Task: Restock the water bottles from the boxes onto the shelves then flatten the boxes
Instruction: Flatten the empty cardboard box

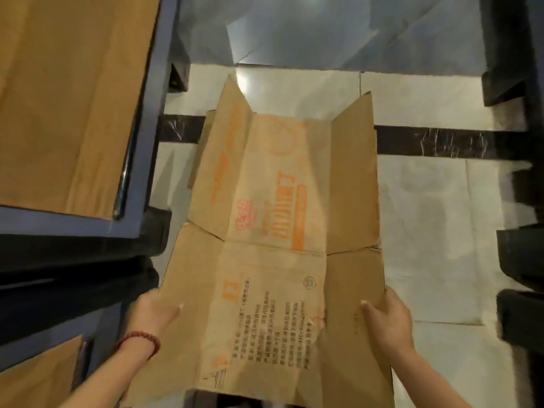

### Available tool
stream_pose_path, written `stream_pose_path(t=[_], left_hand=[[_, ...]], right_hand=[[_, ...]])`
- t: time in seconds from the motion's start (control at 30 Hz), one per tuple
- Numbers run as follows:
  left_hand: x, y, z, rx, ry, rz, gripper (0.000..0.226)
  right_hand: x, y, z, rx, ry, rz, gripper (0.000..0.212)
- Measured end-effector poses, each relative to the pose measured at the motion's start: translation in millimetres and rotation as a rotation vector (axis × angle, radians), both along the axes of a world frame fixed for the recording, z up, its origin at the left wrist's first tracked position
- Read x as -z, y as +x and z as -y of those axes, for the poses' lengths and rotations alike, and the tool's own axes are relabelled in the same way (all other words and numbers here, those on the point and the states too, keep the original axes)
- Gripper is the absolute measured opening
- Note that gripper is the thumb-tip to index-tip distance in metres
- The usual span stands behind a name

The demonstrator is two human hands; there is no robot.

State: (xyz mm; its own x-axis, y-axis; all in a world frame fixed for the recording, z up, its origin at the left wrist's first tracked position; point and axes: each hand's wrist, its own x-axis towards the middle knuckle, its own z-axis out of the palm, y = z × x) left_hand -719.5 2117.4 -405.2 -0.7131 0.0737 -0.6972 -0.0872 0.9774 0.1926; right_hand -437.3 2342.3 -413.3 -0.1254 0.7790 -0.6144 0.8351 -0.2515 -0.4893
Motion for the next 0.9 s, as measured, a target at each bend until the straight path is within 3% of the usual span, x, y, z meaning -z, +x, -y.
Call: stream_pose_path(t=[0.2, 0.4, 0.63, 0.73, 0.9], left_hand=[[41.8, 5.4, -9.0, -0.093, 0.057, -0.059, 0.017], [73.9, -43.6, -63.0, -0.091, 0.146, -0.181, 0.020], [114.1, -89.9, -101.2, -0.103, 0.243, -0.352, 0.030], [130.6, -98.6, -101.5, -0.101, 0.226, -0.321, 0.033], [142.8, -93.8, -79.6, -0.019, 0.292, -0.261, 0.045]], right_hand=[[34.9, -15.1, -10.2, 0.014, 0.003, -0.001, 0.010], [75.0, -65.3, -75.1, -0.080, 0.050, -0.060, 0.017], [127.4, -96.2, -110.3, 0.068, -0.083, -0.326, 0.026], [148.9, -81.1, -104.9, 0.069, 0.042, -0.134, 0.012], [161.8, -70.7, -112.8, 0.134, 0.227, 0.050, 0.012]])
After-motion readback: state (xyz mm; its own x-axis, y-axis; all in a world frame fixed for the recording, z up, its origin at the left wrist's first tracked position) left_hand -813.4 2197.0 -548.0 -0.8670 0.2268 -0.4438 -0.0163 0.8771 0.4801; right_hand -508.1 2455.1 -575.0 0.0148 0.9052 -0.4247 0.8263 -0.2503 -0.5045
